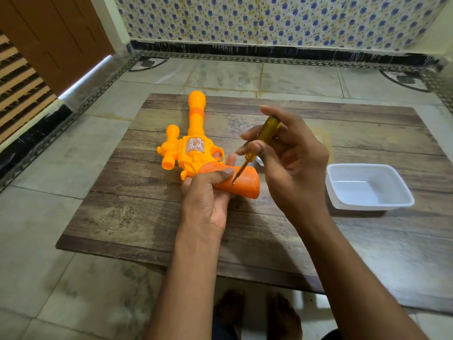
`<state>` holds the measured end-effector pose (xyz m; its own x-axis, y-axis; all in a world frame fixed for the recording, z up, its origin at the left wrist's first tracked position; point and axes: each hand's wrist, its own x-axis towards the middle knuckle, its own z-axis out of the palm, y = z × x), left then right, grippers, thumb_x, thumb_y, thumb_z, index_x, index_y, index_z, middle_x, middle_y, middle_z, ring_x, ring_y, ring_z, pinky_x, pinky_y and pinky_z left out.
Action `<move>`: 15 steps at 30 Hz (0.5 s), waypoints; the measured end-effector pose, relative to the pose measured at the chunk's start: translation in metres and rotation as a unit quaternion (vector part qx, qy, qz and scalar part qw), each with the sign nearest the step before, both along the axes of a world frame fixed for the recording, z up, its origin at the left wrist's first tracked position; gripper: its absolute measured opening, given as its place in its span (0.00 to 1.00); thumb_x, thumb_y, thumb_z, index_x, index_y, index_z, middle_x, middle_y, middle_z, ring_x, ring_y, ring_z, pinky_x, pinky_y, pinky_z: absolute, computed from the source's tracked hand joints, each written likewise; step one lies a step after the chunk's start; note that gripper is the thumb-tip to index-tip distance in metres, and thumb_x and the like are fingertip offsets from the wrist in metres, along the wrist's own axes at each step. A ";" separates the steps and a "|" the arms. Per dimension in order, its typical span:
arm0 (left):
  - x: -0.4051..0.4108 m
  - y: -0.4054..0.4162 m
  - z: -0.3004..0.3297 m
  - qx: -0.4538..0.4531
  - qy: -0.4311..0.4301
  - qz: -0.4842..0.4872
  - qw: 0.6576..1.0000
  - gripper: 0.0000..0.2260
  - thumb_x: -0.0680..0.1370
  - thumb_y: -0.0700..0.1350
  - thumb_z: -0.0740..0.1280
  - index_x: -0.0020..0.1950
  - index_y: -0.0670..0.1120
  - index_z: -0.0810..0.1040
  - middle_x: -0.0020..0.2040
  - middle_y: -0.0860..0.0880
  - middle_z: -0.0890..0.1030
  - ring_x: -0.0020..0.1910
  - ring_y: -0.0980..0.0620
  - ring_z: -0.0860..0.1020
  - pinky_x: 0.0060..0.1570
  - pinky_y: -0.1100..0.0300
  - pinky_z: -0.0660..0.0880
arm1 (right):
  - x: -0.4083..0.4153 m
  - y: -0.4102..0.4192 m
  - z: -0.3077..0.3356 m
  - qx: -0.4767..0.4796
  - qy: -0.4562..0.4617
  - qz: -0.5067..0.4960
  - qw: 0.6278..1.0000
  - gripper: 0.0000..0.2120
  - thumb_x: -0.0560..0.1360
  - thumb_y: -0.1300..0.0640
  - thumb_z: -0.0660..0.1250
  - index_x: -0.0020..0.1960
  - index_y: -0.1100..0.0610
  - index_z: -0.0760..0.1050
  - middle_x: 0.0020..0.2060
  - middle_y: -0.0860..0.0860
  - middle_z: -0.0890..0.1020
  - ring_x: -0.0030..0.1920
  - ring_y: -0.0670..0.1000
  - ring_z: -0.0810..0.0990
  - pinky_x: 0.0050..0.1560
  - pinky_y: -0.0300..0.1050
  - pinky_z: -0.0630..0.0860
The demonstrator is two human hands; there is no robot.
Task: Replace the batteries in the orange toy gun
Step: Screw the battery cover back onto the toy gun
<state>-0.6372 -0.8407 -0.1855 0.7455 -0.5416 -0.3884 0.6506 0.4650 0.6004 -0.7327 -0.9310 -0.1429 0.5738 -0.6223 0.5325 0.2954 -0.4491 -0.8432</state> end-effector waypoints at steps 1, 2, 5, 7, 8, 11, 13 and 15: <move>0.000 0.000 0.000 0.000 0.001 0.003 1.000 0.35 0.69 0.24 0.67 0.76 0.39 0.69 0.70 0.38 0.79 0.58 0.40 0.85 0.42 0.40 0.84 | 0.000 -0.001 0.000 0.011 -0.001 0.005 1.000 0.22 0.77 0.77 0.65 0.69 0.66 0.72 0.48 0.60 0.84 0.46 0.54 0.88 0.52 0.58 0.84; 0.000 0.000 0.000 0.001 0.004 0.006 1.000 0.33 0.71 0.23 0.65 0.76 0.39 0.69 0.70 0.38 0.79 0.58 0.40 0.85 0.43 0.40 0.84 | -0.001 -0.002 -0.001 0.021 -0.001 0.011 1.000 0.22 0.77 0.78 0.64 0.69 0.67 0.71 0.48 0.60 0.84 0.46 0.54 0.88 0.52 0.57 0.84; 0.000 0.000 -0.001 -0.002 0.010 0.007 1.000 0.32 0.72 0.23 0.64 0.76 0.40 0.69 0.70 0.38 0.79 0.57 0.41 0.86 0.45 0.39 0.84 | -0.001 -0.004 -0.001 0.036 -0.001 0.018 0.999 0.22 0.77 0.79 0.63 0.69 0.68 0.70 0.48 0.60 0.84 0.45 0.53 0.88 0.52 0.51 0.84; 0.001 0.000 -0.001 -0.005 0.012 0.007 1.000 0.33 0.72 0.22 0.64 0.76 0.40 0.69 0.70 0.38 0.79 0.57 0.41 0.86 0.46 0.39 0.84 | 0.000 -0.005 -0.001 0.046 -0.006 0.024 0.999 0.22 0.77 0.79 0.63 0.70 0.68 0.70 0.48 0.61 0.84 0.45 0.55 0.88 0.52 0.51 0.84; 0.001 0.001 -0.001 -0.004 0.012 0.008 1.000 0.33 0.72 0.22 0.64 0.76 0.40 0.68 0.69 0.38 0.79 0.57 0.41 0.86 0.46 0.38 0.83 | 0.000 -0.005 0.000 0.049 -0.007 0.027 0.998 0.22 0.77 0.79 0.63 0.69 0.68 0.70 0.48 0.61 0.84 0.45 0.55 0.88 0.52 0.51 0.84; 0.002 0.000 -0.003 0.000 0.006 0.010 1.000 0.33 0.71 0.23 0.64 0.76 0.39 0.69 0.70 0.37 0.79 0.56 0.41 0.86 0.45 0.39 0.84 | -0.001 -0.004 0.001 0.036 -0.002 0.033 0.999 0.22 0.77 0.79 0.63 0.69 0.68 0.70 0.48 0.62 0.83 0.45 0.55 0.88 0.52 0.49 0.84; 0.002 0.000 -0.003 -0.003 0.003 0.007 1.000 0.37 0.67 0.24 0.67 0.76 0.39 0.69 0.70 0.37 0.79 0.58 0.40 0.85 0.45 0.39 0.84 | -0.002 -0.003 0.003 0.012 0.007 0.034 0.999 0.21 0.77 0.79 0.64 0.68 0.68 0.71 0.47 0.61 0.84 0.44 0.54 0.88 0.51 0.47 0.84; 0.001 0.000 -0.002 -0.005 -0.002 0.004 1.000 0.41 0.63 0.27 0.70 0.77 0.38 0.68 0.70 0.37 0.78 0.58 0.39 0.85 0.45 0.40 0.84 | -0.003 -0.002 0.005 -0.017 0.014 0.029 0.999 0.21 0.76 0.78 0.65 0.67 0.68 0.72 0.46 0.60 0.84 0.44 0.53 0.87 0.50 0.48 0.84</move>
